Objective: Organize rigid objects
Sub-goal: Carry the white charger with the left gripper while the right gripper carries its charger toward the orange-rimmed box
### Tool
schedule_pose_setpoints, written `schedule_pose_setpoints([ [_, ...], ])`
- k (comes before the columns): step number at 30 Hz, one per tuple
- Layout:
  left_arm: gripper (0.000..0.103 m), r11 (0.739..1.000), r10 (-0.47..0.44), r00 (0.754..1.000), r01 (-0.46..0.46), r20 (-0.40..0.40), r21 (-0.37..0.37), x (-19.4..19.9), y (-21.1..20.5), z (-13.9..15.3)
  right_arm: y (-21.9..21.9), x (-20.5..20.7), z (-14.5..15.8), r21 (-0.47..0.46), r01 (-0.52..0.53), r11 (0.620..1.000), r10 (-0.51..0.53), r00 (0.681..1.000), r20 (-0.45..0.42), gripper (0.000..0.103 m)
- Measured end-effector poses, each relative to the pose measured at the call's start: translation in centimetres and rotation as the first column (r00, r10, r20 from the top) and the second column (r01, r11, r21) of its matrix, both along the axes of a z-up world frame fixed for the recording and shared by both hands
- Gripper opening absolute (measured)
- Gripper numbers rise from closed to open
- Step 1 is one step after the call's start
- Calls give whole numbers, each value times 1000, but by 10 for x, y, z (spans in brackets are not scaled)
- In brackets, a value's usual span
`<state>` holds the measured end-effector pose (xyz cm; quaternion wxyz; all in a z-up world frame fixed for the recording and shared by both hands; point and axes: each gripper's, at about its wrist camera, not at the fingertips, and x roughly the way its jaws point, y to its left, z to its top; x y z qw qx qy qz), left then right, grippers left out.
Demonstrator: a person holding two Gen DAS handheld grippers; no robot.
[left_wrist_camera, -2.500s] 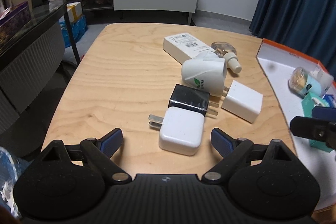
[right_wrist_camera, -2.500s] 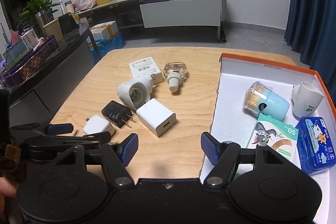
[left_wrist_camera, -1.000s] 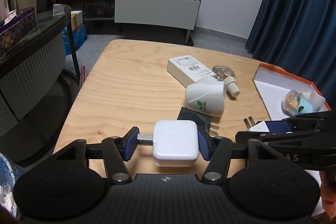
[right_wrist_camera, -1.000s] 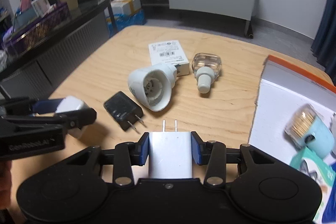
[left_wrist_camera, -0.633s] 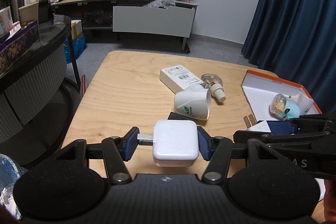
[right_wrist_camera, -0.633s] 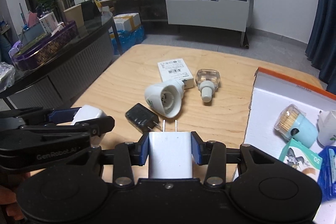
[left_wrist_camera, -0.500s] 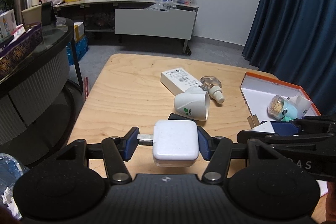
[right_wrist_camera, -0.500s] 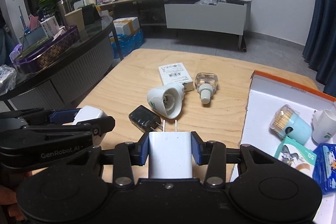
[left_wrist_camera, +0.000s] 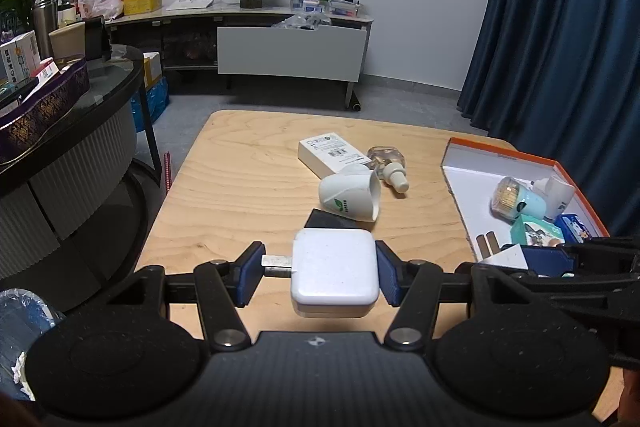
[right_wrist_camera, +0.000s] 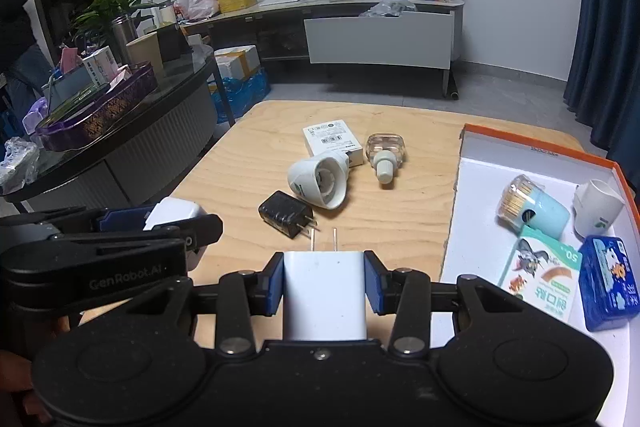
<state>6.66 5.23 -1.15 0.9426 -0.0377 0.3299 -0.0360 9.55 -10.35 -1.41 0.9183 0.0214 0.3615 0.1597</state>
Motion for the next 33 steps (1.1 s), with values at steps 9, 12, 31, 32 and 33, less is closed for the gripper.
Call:
schedule_pose_setpoints([
  [9, 58, 1000, -20, 1000, 20, 10, 1, -11, -10, 2, -10, -18, 6, 11, 27, 1000, -27, 1000, 15, 50],
  [12, 58, 1000, -25, 1000, 25, 12, -1, -14, -12, 3, -13, -24, 6, 11, 34, 999, -35, 999, 15, 50],
  [31, 58, 999, -47, 999, 47, 13, -2, -24, -24, 4, -31, -44, 8, 23, 68, 997, -68, 998, 17, 50],
  [32, 58, 999, -49, 999, 49, 12, -4, -24, -25, 4, -33, -45, 7, 24, 70, 997, -71, 997, 16, 50],
  [33, 58, 999, -50, 999, 51, 11, -3, -24, -26, 4, -34, -46, 7, 24, 74, 997, -74, 997, 14, 50],
])
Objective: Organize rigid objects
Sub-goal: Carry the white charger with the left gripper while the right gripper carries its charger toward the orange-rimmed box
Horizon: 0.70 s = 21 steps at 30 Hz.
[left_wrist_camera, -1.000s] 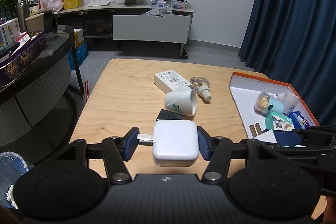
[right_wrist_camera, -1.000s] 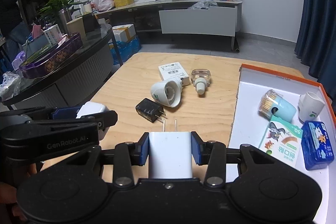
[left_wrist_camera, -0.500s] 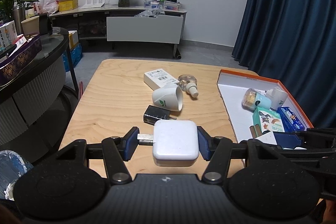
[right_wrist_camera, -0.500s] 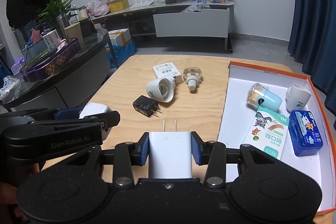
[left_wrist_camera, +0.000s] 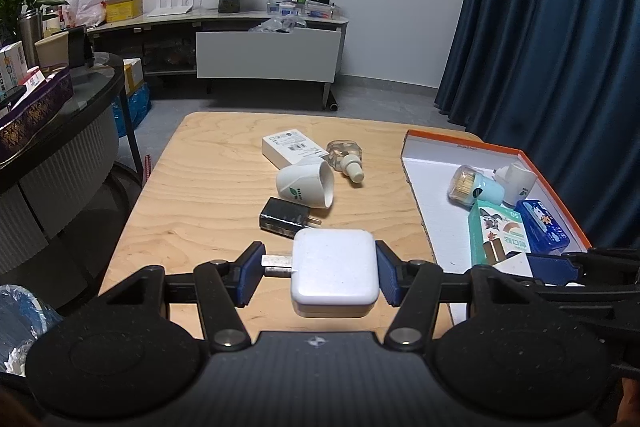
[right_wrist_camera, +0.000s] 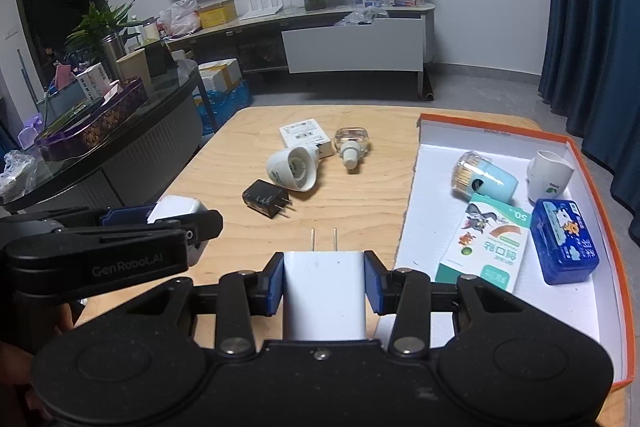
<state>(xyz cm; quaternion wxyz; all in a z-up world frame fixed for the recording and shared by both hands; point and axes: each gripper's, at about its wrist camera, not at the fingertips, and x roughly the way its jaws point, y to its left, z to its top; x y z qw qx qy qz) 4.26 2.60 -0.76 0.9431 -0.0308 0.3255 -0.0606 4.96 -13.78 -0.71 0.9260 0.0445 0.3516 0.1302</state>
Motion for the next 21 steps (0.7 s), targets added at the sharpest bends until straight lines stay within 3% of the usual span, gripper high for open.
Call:
schedule_pose_setpoints([
  [21, 58, 999, -34, 999, 35, -13, 8, 0, -14, -2, -17, -7, 1, 9, 35, 999, -35, 999, 1, 50],
])
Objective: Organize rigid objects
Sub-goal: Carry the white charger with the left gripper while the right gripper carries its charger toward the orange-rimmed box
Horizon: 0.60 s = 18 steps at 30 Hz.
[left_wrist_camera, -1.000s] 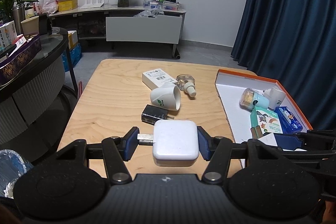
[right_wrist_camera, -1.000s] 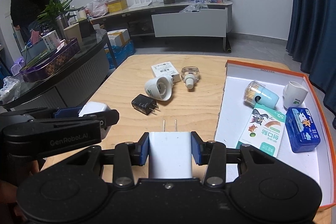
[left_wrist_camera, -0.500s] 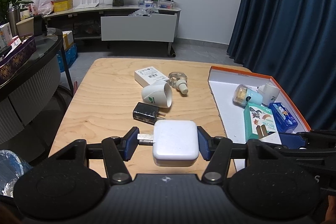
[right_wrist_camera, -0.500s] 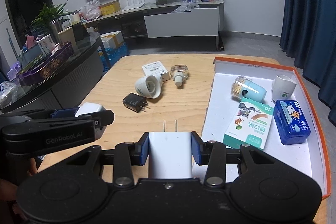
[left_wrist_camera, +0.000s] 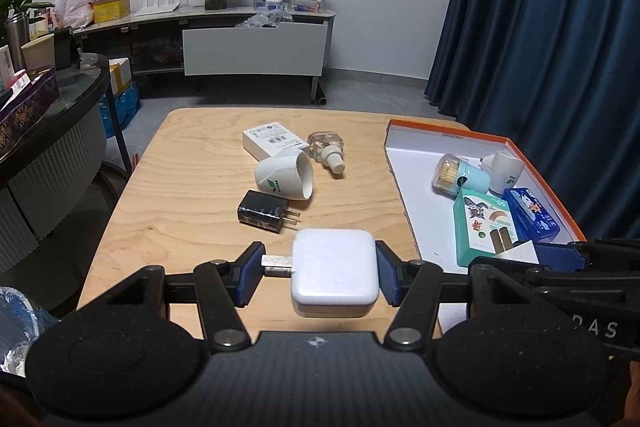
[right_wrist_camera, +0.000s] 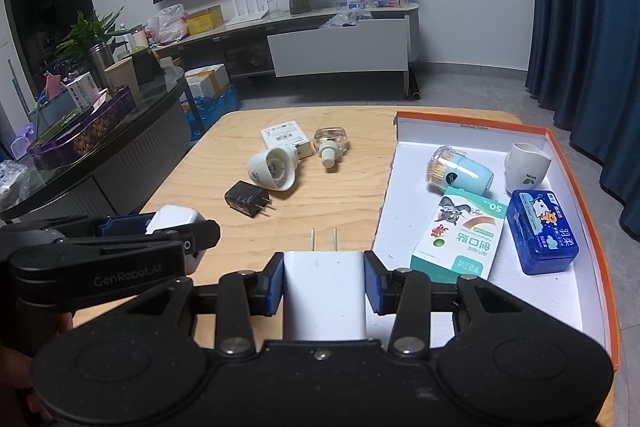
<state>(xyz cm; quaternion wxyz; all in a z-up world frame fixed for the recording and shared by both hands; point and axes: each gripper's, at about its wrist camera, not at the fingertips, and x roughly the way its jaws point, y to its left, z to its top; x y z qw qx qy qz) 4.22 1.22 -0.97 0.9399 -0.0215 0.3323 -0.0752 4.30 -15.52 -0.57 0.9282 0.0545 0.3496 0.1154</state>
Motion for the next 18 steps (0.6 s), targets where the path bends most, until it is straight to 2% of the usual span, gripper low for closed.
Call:
schedule_pose_setpoints([
  [18, 58, 999, -46, 999, 46, -8, -2, 0, -17, 0, -22, -3, 1, 5, 49, 999, -49, 999, 4, 50],
])
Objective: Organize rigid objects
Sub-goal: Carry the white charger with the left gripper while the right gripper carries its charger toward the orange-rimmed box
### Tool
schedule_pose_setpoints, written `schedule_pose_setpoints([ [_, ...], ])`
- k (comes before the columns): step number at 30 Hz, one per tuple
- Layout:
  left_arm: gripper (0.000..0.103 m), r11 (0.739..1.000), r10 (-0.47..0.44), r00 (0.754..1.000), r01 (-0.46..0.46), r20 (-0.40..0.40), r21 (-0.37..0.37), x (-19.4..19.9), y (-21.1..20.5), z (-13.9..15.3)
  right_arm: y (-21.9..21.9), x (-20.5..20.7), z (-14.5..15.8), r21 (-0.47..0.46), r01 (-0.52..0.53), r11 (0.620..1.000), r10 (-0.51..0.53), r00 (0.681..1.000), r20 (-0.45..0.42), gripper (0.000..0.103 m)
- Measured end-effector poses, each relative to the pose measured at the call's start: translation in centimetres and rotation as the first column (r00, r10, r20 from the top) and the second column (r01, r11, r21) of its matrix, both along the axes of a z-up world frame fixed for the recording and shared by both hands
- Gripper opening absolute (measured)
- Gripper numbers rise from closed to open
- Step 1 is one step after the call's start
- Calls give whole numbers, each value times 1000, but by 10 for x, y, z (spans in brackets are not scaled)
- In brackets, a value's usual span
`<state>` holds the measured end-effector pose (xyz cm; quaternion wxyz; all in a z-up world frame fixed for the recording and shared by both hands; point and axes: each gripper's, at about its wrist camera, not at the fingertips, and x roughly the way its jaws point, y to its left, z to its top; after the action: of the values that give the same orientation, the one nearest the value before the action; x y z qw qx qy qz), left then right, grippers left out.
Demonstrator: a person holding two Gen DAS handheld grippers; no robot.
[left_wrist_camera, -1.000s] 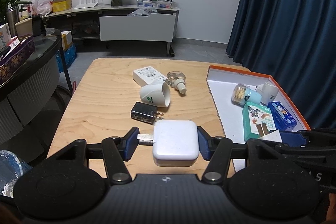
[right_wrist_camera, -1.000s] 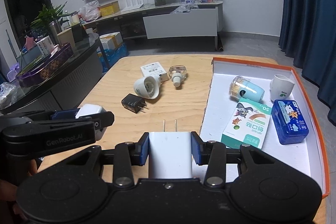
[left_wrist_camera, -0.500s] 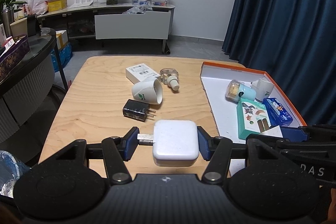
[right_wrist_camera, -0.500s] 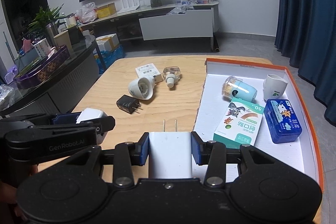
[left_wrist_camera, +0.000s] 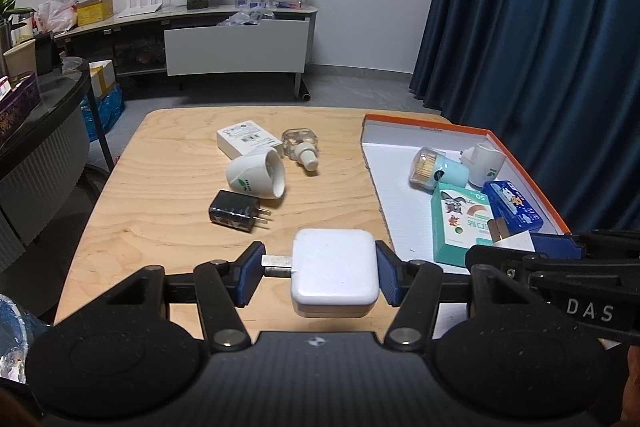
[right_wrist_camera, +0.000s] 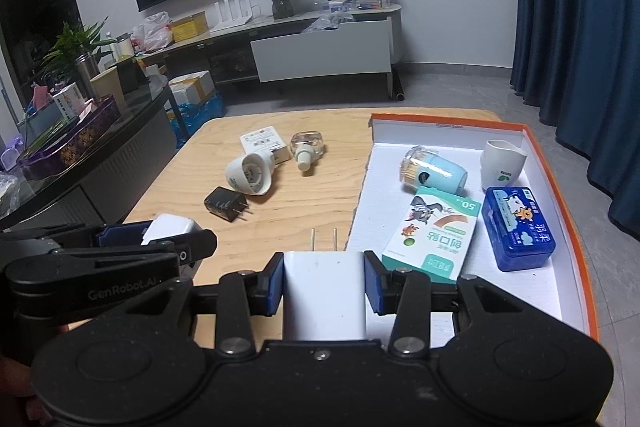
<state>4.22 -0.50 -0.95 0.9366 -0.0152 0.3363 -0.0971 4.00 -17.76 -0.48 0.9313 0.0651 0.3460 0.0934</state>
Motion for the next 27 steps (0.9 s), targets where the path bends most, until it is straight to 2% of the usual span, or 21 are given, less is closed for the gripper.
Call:
schedule_pose_setpoints([
  [27, 58, 993, -117, 993, 117, 2, 13, 1, -51, 1, -50, -12, -5, 18, 126, 992, -126, 992, -1, 50],
])
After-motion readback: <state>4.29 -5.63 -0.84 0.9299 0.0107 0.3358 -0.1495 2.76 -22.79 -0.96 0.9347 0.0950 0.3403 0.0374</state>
